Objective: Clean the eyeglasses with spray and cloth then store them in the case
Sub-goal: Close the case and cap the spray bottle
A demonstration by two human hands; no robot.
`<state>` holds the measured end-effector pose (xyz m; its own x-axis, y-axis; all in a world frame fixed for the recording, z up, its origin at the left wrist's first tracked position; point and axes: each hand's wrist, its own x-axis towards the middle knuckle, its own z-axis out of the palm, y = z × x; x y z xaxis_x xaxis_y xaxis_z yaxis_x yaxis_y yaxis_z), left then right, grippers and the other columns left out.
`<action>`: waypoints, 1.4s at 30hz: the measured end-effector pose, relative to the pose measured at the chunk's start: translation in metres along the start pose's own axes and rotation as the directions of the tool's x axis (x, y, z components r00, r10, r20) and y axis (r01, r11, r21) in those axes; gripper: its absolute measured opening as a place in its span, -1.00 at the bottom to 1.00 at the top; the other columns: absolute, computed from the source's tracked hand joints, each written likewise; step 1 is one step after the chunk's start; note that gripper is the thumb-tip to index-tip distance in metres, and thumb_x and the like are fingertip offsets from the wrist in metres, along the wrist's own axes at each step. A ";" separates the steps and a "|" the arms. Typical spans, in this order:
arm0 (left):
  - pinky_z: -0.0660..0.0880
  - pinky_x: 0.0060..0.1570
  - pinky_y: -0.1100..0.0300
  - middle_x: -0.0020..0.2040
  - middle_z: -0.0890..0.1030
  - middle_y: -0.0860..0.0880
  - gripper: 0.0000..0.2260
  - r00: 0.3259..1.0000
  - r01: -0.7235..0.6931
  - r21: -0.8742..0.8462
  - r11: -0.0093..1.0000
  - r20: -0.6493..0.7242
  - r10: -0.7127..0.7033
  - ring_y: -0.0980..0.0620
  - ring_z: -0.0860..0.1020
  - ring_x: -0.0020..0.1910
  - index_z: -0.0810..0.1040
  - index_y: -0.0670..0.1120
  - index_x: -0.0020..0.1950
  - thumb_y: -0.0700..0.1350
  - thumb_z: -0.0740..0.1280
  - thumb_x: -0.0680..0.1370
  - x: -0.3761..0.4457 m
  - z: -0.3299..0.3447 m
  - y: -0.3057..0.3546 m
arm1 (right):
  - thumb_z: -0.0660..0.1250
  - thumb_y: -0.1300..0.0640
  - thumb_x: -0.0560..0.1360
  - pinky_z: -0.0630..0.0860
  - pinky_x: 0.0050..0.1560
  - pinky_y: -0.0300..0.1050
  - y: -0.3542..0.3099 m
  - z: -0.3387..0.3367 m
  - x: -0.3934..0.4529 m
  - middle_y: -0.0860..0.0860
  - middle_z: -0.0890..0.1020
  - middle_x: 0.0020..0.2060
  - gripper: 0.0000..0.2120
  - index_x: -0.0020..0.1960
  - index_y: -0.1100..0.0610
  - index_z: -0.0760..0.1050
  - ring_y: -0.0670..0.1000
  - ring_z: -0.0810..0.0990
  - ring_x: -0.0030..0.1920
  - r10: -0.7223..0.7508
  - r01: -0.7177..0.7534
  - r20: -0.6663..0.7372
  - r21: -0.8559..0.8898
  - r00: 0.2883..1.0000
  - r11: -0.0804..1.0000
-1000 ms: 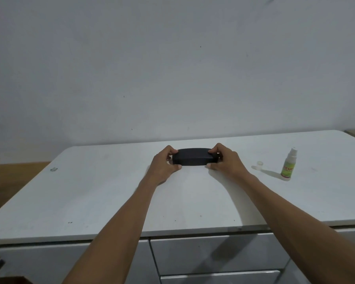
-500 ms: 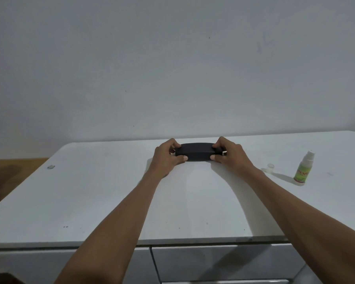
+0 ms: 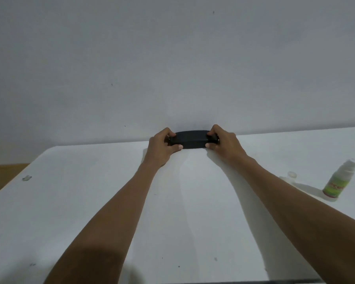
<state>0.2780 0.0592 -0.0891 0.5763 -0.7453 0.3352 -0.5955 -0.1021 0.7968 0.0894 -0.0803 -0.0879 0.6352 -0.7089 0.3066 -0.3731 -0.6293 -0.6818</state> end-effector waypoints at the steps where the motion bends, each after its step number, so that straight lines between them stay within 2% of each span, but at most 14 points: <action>1: 0.43 -0.21 0.54 0.04 0.65 -0.08 -0.71 1.000 -0.003 0.012 1.000 0.003 0.003 -0.02 0.59 -0.05 0.56 -0.16 0.05 -0.18 0.58 0.43 -0.001 0.001 0.000 | 0.42 0.18 0.53 0.42 -0.18 -0.07 -0.001 0.001 -0.001 0.05 0.59 -0.08 -0.77 -0.01 -0.03 0.38 0.11 0.52 -0.13 -0.007 0.007 -0.011 -0.009 1.000 1.000; 5: 0.43 -0.20 0.52 0.08 0.61 -0.06 -0.69 0.999 0.020 0.041 0.999 0.033 -0.022 -0.06 0.58 0.01 0.52 -0.14 0.14 -0.24 0.53 0.47 -0.007 0.001 0.005 | 0.39 0.27 0.51 0.38 -0.29 -0.15 -0.009 -0.001 -0.006 0.06 0.59 -0.10 -0.81 0.07 0.09 0.48 0.12 0.51 -0.17 0.019 -0.020 -0.020 -0.064 1.000 0.998; 7: 0.47 -0.09 0.40 0.14 0.56 -0.05 -0.60 0.999 0.035 0.059 0.998 0.033 -0.037 -0.03 0.54 0.06 0.50 -0.11 0.24 -0.24 0.53 0.46 -0.014 0.001 0.014 | 0.37 0.28 0.50 0.36 -0.32 -0.16 -0.016 -0.006 -0.009 0.09 0.61 -0.06 -0.74 0.18 0.11 0.54 0.12 0.52 -0.14 0.039 -0.039 -0.003 -0.126 0.999 0.991; 11: 0.50 0.29 0.04 0.31 0.48 -0.08 -0.54 0.991 0.010 0.144 0.990 -0.132 0.010 -0.06 0.49 0.25 0.49 -0.05 0.33 -0.22 0.52 0.47 -0.030 0.012 0.040 | 0.42 0.18 0.51 0.48 -0.04 -0.06 -0.038 -0.032 -0.028 0.11 0.63 0.09 -0.63 0.30 0.06 0.53 0.14 0.58 0.10 0.028 -0.034 -0.031 -0.208 0.999 0.978; 14: 0.51 0.20 0.05 0.20 0.54 -0.09 -0.64 0.985 -0.027 0.149 0.988 -0.166 0.051 -0.10 0.52 0.19 0.56 -0.05 0.24 -0.22 0.51 0.47 -0.043 0.030 0.069 | 0.42 0.13 0.54 0.48 0.06 -0.06 -0.049 -0.069 -0.048 0.11 0.61 0.17 -0.58 0.39 0.04 0.48 0.11 0.57 0.19 0.018 -0.040 -0.096 -0.226 0.995 0.973; 19: 0.45 0.04 0.14 0.07 0.60 -0.07 -0.70 0.984 -0.156 0.123 0.980 0.102 0.144 -0.06 0.56 0.05 0.61 -0.03 0.20 -0.14 0.50 0.48 -0.067 0.067 0.129 | 0.43 0.12 0.54 0.50 0.10 -0.02 -0.056 -0.144 -0.082 0.13 0.64 0.16 -0.58 0.38 0.05 0.50 0.13 0.59 0.17 0.006 -0.071 -0.241 -0.263 0.971 0.962; 23: 0.53 0.15 0.07 0.14 0.61 -0.05 -0.64 0.959 -0.172 0.063 0.983 0.240 0.152 0.00 0.55 0.08 0.62 0.03 0.24 -0.07 0.54 0.46 -0.098 0.106 0.172 | 0.46 0.10 0.52 0.53 0.11 -0.03 -0.050 -0.195 -0.122 0.12 0.64 0.16 -0.56 0.38 0.05 0.50 0.11 0.60 0.14 0.063 -0.147 -0.328 -0.237 0.942 0.960; 28: 0.53 0.15 0.08 0.18 0.59 -0.09 -0.56 0.938 -0.121 0.053 0.991 0.332 0.097 -0.07 0.58 0.12 0.59 -0.01 0.30 -0.13 0.56 0.44 -0.131 0.148 0.191 | 0.55 0.00 0.44 0.58 0.16 0.01 -0.023 -0.208 -0.177 0.14 0.62 0.20 -0.45 0.38 0.04 0.50 0.07 0.61 0.11 0.229 -0.232 -0.360 0.037 0.905 0.972; 31: 0.57 0.10 0.05 0.18 0.59 -0.10 -0.59 0.956 -0.062 0.030 0.998 0.289 0.051 -0.09 0.59 0.11 0.60 -0.02 0.28 -0.23 0.52 0.45 -0.145 0.166 0.192 | 0.59 -0.03 0.40 0.60 0.04 -0.08 -0.005 -0.192 -0.203 0.11 0.59 0.18 -0.35 0.41 0.05 0.45 0.07 0.60 0.10 0.324 -0.275 -0.366 0.182 0.872 0.944; 33: 0.60 0.09 -0.01 0.15 0.61 -0.12 -0.64 0.969 -0.039 0.014 0.999 0.245 0.035 -0.09 0.61 0.08 0.63 -0.06 0.23 -0.29 0.48 0.46 -0.149 0.173 0.192 | 0.60 -0.03 0.37 0.65 0.01 0.02 0.005 -0.178 -0.212 0.10 0.60 0.17 -0.32 0.42 0.05 0.43 0.10 0.63 0.11 0.370 -0.296 -0.365 0.243 0.854 0.924; 35: 0.61 0.05 0.04 0.12 0.65 -0.11 -0.70 0.969 -0.066 0.048 0.997 0.240 0.053 -0.07 0.62 0.03 0.66 -0.11 0.18 -0.33 0.43 0.47 -0.150 0.178 0.190 | 0.59 0.00 0.38 0.66 0.08 0.12 0.014 -0.167 -0.217 0.09 0.64 0.11 -0.37 0.38 0.03 0.45 0.10 0.66 0.06 0.398 -0.301 -0.364 0.295 0.842 0.907; 37: 0.63 -0.04 0.08 0.07 0.66 -0.10 -0.74 0.968 -0.089 0.075 0.993 0.240 0.069 -0.04 0.63 -0.02 0.68 -0.13 0.13 -0.34 0.43 0.48 -0.150 0.179 0.191 | 0.57 0.06 0.44 0.65 0.08 0.06 0.020 -0.160 -0.217 0.05 0.67 0.03 -0.51 0.31 0.06 0.50 0.06 0.69 -0.01 0.406 -0.295 -0.387 0.315 0.828 0.902; 40: 0.59 -0.21 0.19 -0.01 0.66 -0.06 -0.82 0.972 -0.098 0.089 0.991 0.223 0.076 -0.01 0.63 -0.09 0.65 -0.10 0.06 -0.29 0.46 0.49 -0.151 0.180 0.193 | 0.49 0.13 0.53 0.62 -0.10 -0.13 0.025 -0.153 -0.217 0.04 0.72 -0.03 -0.74 0.19 0.08 0.56 0.01 0.72 -0.12 0.408 -0.283 -0.429 0.327 0.806 0.902; 42: 0.58 -0.24 0.16 -0.10 0.66 -0.02 -0.88 0.975 -0.116 0.106 0.988 0.203 0.092 0.00 0.63 -0.14 0.63 -0.09 -0.04 -0.28 0.44 0.49 -0.152 0.183 0.193 | 0.47 0.10 0.56 0.56 -0.18 -0.21 0.026 -0.150 -0.215 0.01 0.72 -0.08 -0.83 0.13 0.05 0.57 -0.03 0.72 -0.16 0.400 -0.271 -0.451 0.325 0.798 0.906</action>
<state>-0.0268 0.0320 -0.0776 0.3928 -0.8699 0.2982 -0.7141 -0.0842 0.6950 -0.1582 0.0080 -0.0722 0.0527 -0.9611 0.2713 -0.2902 -0.2747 -0.9167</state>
